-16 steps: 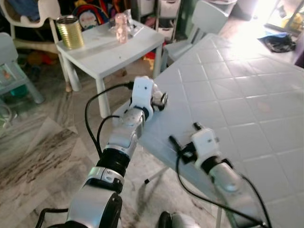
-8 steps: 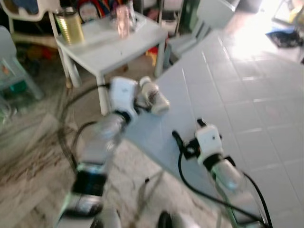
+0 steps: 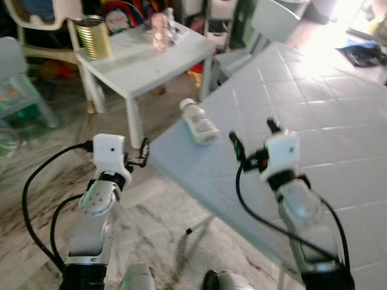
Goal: Restocking fridge
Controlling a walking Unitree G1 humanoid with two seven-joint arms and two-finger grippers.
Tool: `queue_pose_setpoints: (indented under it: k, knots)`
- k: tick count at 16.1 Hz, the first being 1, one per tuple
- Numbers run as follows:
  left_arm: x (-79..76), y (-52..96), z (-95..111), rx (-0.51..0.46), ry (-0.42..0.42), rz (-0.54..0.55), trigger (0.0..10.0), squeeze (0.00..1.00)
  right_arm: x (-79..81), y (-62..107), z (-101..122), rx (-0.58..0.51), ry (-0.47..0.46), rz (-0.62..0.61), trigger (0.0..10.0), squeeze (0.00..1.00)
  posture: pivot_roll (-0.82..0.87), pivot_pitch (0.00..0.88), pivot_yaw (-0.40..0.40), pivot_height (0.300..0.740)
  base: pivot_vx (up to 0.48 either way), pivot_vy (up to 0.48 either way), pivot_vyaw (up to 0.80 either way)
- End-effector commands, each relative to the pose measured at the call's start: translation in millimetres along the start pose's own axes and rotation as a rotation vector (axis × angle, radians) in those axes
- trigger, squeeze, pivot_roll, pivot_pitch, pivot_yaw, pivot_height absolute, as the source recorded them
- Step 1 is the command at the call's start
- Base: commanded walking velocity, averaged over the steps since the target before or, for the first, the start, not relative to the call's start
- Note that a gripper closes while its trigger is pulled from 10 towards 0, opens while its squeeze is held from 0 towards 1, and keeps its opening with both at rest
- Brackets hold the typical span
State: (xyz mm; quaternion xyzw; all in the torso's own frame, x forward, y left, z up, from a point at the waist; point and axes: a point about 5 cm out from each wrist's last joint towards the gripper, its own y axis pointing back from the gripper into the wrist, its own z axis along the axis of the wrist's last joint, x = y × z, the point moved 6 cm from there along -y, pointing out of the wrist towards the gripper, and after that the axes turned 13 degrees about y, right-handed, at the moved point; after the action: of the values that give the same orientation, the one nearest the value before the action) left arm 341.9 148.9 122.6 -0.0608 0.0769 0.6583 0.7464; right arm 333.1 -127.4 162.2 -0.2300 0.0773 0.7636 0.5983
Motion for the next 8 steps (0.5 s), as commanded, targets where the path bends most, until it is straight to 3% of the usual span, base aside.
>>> queue_pose_setpoints:
  k: [1, 3, 7, 8]
  knots:
    - [2.8, 1.1, 8, -0.039, -0.034, -0.004, 10.0, 0.0, 0.5, -0.7, -4, 0.017, -0.005, 0.007, 10.0, 0.0, 0.09, 0.074, -0.058, 0.74, 0.0, 0.424, 0.0]
    - [2.6, 0.7, 8, -0.043, -0.034, -0.01, 10.0, 0.0, -3.4, 1.6, -5, 0.025, -0.015, -0.019, 10.0, 0.0, 0.09, 0.074, -0.058, 0.74, 0.122, 0.42, -0.26]
    - [-2.0, 1.6, 10, -0.07, -0.035, -0.026, 10.0, 0.0, -10.1, 7.6, -2, 0.013, 0.016, -0.066, 10.0, 0.0, 0.08, 0.076, -0.058, 0.74, 0.292, 0.381, -0.8]
    - [-3.9, 1.8, 10, -0.073, -0.026, -0.033, 10.0, 0.0, -11.5, 7.8, 0, 0.004, 0.028, -0.075, 10.0, 0.0, 0.08, 0.075, -0.058, 0.74, 0.435, 0.0, -0.8]
